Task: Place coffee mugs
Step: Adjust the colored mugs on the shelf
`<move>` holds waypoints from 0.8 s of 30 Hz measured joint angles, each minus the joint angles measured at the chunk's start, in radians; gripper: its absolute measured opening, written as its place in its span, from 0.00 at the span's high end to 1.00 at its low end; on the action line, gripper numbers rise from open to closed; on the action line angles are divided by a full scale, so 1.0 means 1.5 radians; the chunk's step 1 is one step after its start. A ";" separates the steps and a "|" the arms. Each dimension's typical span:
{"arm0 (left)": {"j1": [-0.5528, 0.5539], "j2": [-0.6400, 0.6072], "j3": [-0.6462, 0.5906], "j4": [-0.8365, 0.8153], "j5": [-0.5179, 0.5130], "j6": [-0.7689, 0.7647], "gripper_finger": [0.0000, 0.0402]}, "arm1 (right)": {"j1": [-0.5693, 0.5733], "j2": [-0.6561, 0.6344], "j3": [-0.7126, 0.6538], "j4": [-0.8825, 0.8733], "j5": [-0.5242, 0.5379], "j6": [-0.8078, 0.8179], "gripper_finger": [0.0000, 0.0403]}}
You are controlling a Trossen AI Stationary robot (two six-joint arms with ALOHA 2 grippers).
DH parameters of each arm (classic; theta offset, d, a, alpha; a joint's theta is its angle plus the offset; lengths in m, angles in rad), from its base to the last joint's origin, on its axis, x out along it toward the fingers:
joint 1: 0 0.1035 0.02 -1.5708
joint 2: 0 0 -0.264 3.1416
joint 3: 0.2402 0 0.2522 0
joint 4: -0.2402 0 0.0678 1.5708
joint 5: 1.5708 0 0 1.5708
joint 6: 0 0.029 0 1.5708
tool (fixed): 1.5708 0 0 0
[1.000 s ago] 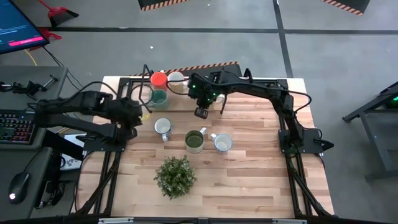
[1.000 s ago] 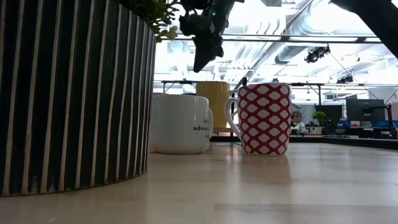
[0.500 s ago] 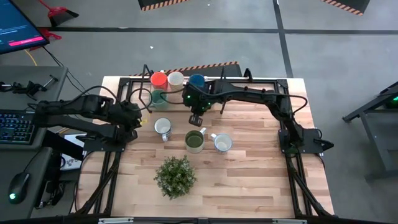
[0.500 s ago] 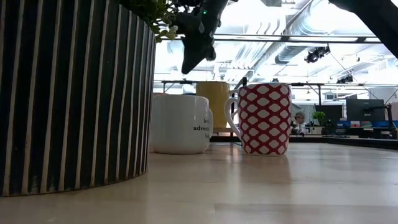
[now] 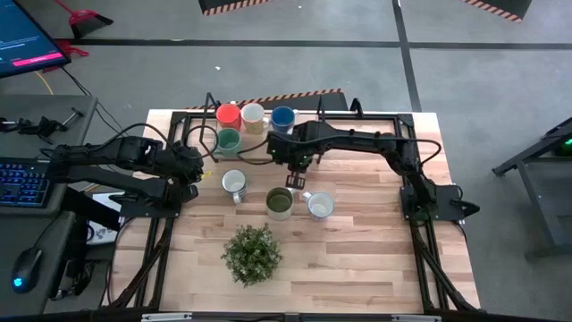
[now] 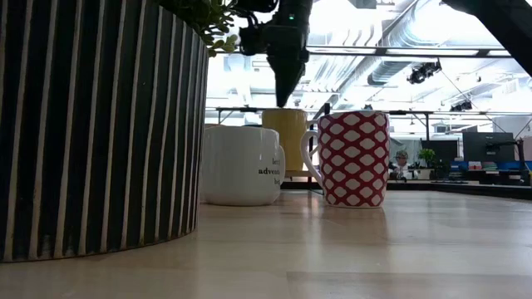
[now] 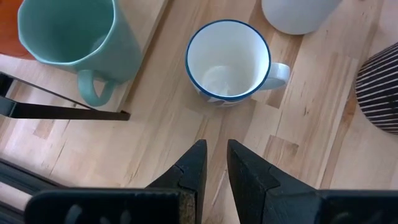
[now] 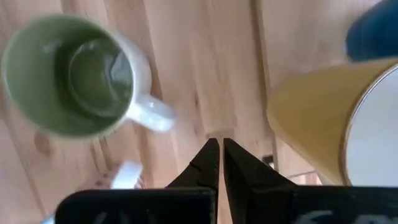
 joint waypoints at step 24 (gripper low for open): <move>0.000 0.000 0.000 0.011 -0.023 -0.018 0.87 | 0.007 -0.298 -0.362 0.180 -0.165 -0.011 1.00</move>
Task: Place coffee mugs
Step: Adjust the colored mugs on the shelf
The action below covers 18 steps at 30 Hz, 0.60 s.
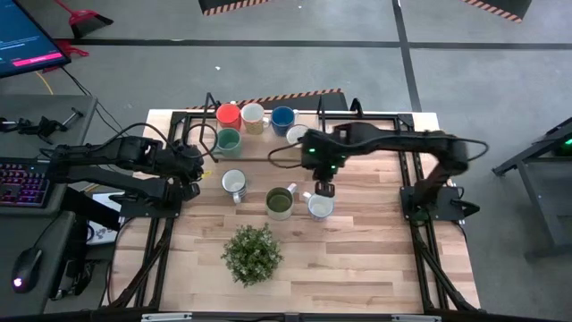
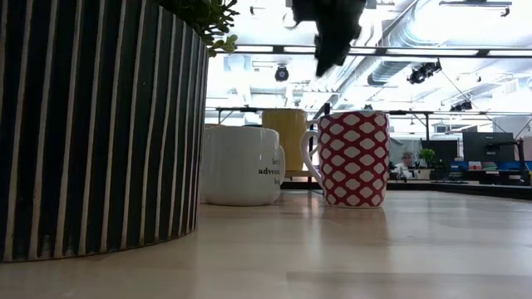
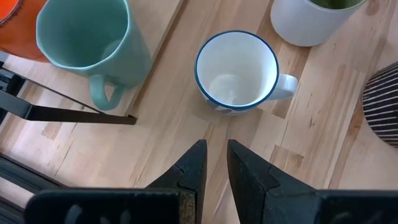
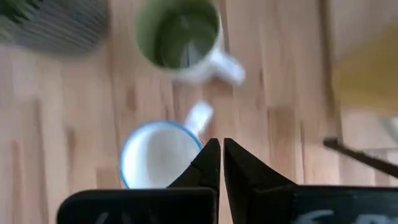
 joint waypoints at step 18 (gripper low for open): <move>0.000 0.000 0.000 0.004 -0.001 -0.019 0.87 | -0.041 0.012 -0.123 0.353 0.099 0.011 1.00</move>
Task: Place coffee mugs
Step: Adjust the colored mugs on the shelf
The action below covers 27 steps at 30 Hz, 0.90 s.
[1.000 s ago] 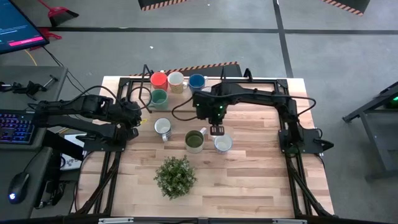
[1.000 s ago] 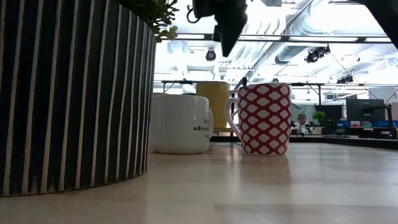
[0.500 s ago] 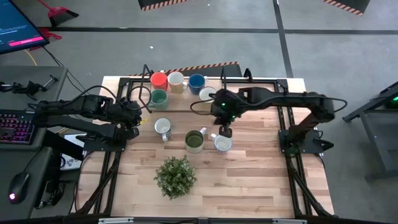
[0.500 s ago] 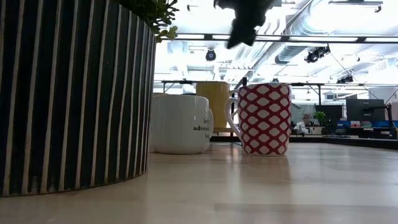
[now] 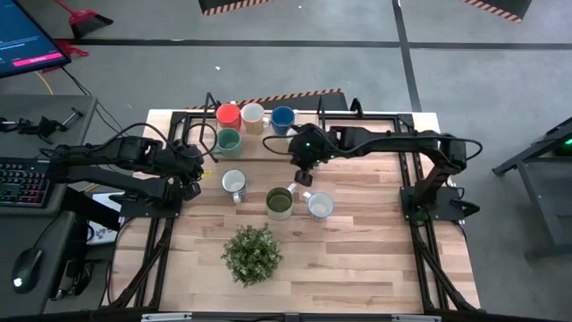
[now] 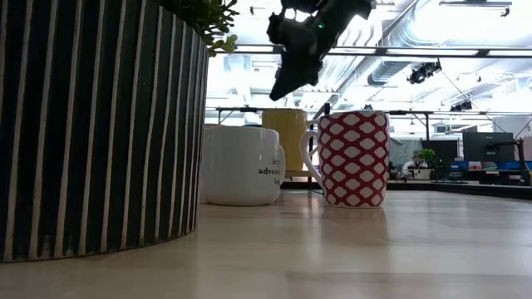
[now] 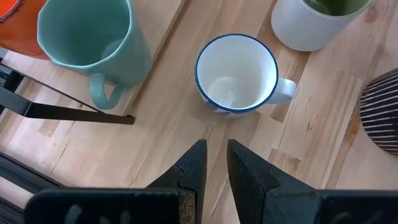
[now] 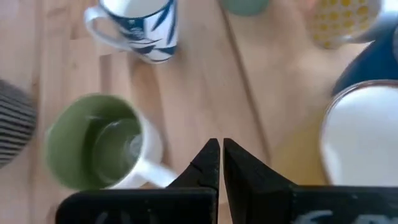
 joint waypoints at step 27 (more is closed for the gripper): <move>0.000 0.000 0.000 0.014 -0.010 0.001 0.87 | -0.040 0.040 0.012 0.018 0.050 -0.009 1.00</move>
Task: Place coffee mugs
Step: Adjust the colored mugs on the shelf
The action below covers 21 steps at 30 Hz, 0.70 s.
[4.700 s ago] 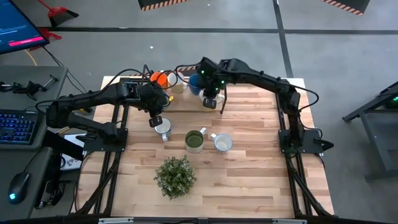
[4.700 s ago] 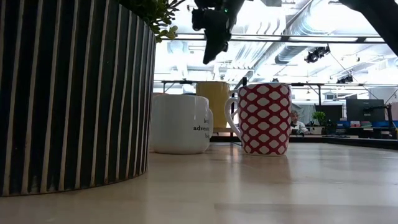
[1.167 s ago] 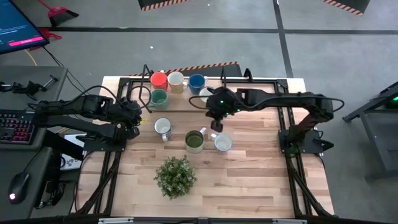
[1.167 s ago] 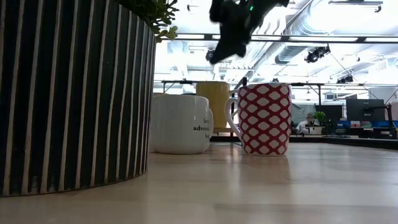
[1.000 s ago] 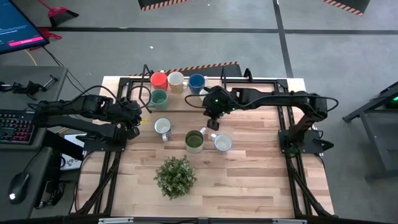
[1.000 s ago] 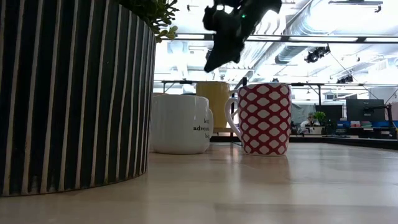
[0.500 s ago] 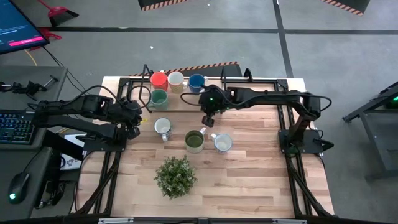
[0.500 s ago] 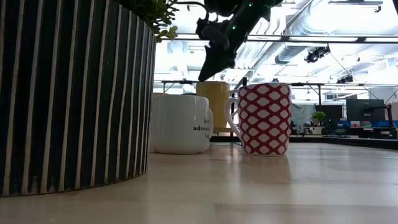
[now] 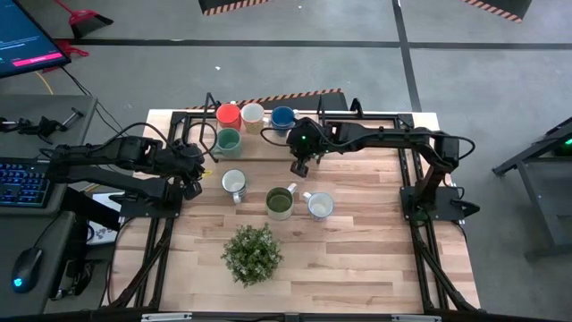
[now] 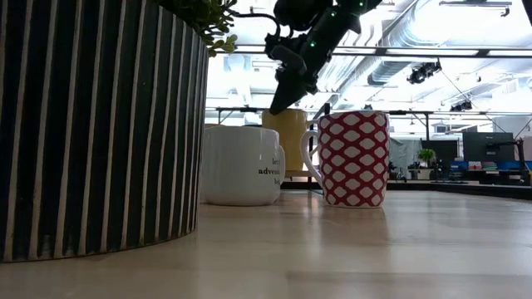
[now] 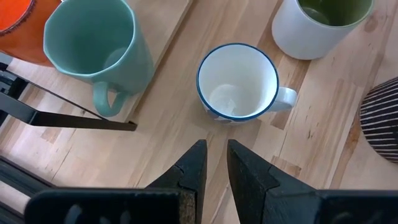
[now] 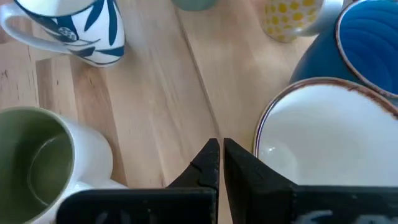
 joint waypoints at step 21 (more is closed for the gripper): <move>0.000 0.000 0.000 -0.001 -0.001 0.000 0.87 | -0.044 0.000 0.000 -0.046 0.018 0.002 1.00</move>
